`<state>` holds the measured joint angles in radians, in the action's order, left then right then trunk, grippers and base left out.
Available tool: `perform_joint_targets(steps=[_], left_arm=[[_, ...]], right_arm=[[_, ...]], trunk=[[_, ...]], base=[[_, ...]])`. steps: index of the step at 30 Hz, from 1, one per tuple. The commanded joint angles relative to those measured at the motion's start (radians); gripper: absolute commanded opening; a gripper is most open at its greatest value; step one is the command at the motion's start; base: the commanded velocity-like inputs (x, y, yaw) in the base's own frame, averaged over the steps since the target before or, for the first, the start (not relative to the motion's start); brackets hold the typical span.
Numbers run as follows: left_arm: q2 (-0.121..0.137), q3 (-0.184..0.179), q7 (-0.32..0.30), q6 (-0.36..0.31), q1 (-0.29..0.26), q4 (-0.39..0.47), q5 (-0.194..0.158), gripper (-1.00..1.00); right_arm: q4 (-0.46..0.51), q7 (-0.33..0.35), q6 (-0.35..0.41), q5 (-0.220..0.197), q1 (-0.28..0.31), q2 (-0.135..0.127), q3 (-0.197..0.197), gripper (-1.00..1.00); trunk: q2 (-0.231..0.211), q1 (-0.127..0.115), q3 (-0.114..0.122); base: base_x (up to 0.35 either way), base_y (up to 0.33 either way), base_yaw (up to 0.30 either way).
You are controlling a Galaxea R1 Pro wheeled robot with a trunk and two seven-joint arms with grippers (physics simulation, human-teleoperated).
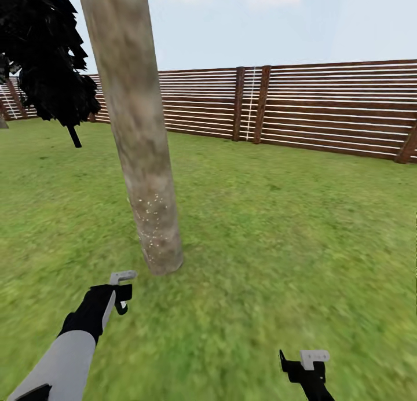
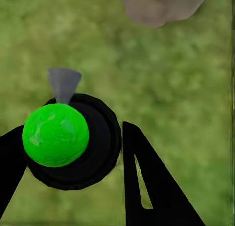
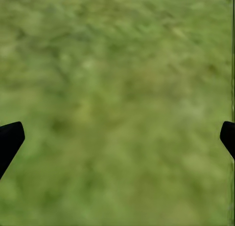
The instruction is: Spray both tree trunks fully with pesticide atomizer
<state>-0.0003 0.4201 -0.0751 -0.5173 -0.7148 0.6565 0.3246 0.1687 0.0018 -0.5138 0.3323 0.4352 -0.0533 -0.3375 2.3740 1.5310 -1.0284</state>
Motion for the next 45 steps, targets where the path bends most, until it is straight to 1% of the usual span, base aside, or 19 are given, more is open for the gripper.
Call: perform_joint_targets(steps=[1,15,25,35,42,45], left_arm=[[0.000,0.000,0.000,0.000,0.000,0.000,0.001,-1.00],[-0.002,-0.001,0.000,0.000,0.000,0.000,0.004,-1.00],[-0.002,-0.001,0.001,0.000,0.000,-0.001,0.004,-1.00],[-0.001,-0.001,0.001,0.000,0.000,-0.001,0.004,-1.00],[-0.001,-0.001,0.001,0.000,0.000,-0.001,0.005,-1.00],[-0.002,-0.001,0.001,0.000,0.000,-0.001,0.004,-1.00]], right_arm=[[0.000,0.001,0.000,0.000,0.000,0.000,0.000,1.00],[0.000,0.001,0.000,0.000,0.000,-0.001,0.000,1.00],[0.000,0.000,0.000,0.000,0.000,-0.001,0.000,1.00],[0.000,0.002,0.000,0.001,0.000,0.003,0.002,1.00],[0.000,0.004,0.000,0.004,0.000,0.000,0.002,1.00],[0.000,0.003,0.000,0.004,0.000,0.000,0.002,1.00]], trunk=[[0.000,0.000,0.000],[0.000,0.000,0.000],[0.000,0.000,0.000],[0.000,0.000,0.000],[0.000,0.000,0.000],[0.000,0.000,0.000]], base=[[0.000,-0.276,0.011],[0.027,-0.276,0.004],[0.034,-0.276,0.216],[0.096,-0.276,0.013],[0.096,-0.276,0.001],[0.093,-0.276,0.154]])
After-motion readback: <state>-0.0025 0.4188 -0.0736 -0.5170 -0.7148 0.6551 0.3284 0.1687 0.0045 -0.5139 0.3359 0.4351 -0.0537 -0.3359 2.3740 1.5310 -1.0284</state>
